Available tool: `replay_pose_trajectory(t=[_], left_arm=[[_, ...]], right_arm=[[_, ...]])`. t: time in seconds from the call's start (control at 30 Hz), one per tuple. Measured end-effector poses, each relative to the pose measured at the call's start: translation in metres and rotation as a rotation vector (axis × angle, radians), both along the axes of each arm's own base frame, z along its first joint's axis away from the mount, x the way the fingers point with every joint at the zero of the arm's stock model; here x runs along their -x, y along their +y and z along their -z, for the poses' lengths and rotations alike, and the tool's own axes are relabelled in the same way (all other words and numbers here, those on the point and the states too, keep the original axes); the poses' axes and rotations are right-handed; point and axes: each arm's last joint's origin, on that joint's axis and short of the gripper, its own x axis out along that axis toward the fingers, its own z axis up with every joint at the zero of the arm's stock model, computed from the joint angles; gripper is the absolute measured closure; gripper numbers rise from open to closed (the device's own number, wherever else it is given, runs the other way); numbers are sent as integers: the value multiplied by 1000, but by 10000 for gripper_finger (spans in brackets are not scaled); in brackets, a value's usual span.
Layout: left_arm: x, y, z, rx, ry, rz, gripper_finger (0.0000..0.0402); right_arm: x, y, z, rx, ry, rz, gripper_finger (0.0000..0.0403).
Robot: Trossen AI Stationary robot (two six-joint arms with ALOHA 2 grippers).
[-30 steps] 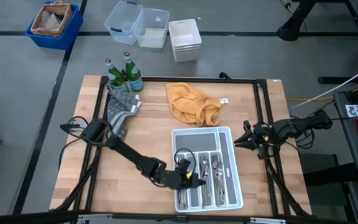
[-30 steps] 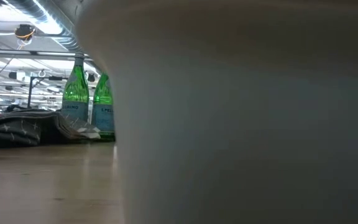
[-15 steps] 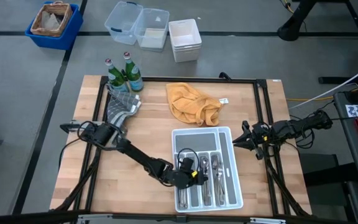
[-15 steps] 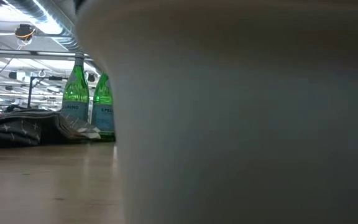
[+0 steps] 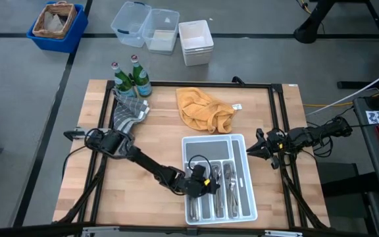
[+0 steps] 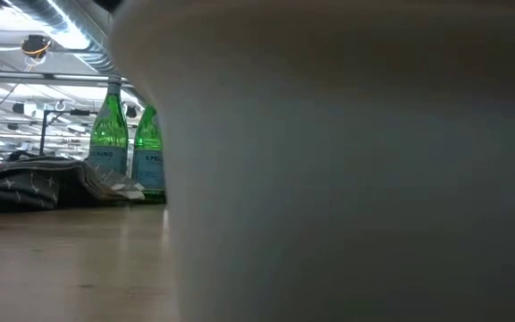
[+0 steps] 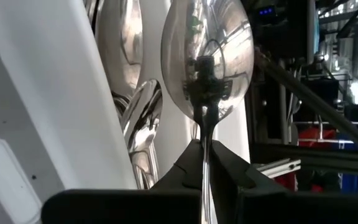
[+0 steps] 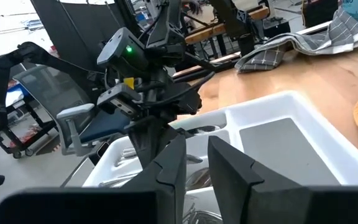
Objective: Sort silverware
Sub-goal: Put the spoon into the silverware tray, then return to Home Position
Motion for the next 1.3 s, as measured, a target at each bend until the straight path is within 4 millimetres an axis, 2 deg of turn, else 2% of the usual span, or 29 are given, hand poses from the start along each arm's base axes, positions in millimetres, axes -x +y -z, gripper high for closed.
replay_pose_trajectory(t=[0.13, 0.43, 0.7, 0.8, 0.93, 1.07, 1.2, 1.3], left_arm=[[1, -1, 0, -1, 4, 5, 386], [1, 0, 1, 7, 14, -4, 310], [2, 0, -5, -1, 8, 2, 304], [3, 0, -17, -28, -12, 20, 307], [7, 1, -49, -119, -65, 66, 308], [19, 7, -97, -331, -108, 146, 308], [45, 20, -158, -556, -116, 209, 308], [76, 36, -204, -707, -95, 203, 308]], right_arm=[[0, 0, 0, 0, 2, -11, 331], [0, 1, 1, 0, 5, -25, 331], [0, 1, 1, 4, 7, -29, 331], [0, 1, 1, 4, 8, -34, 331], [0, 1, 1, 5, 10, -34, 331], [0, 1, 1, 5, 10, -34, 331], [0, 1, 1, 4, 10, -34, 331], [0, 1, 1, 4, 10, -33, 331]])
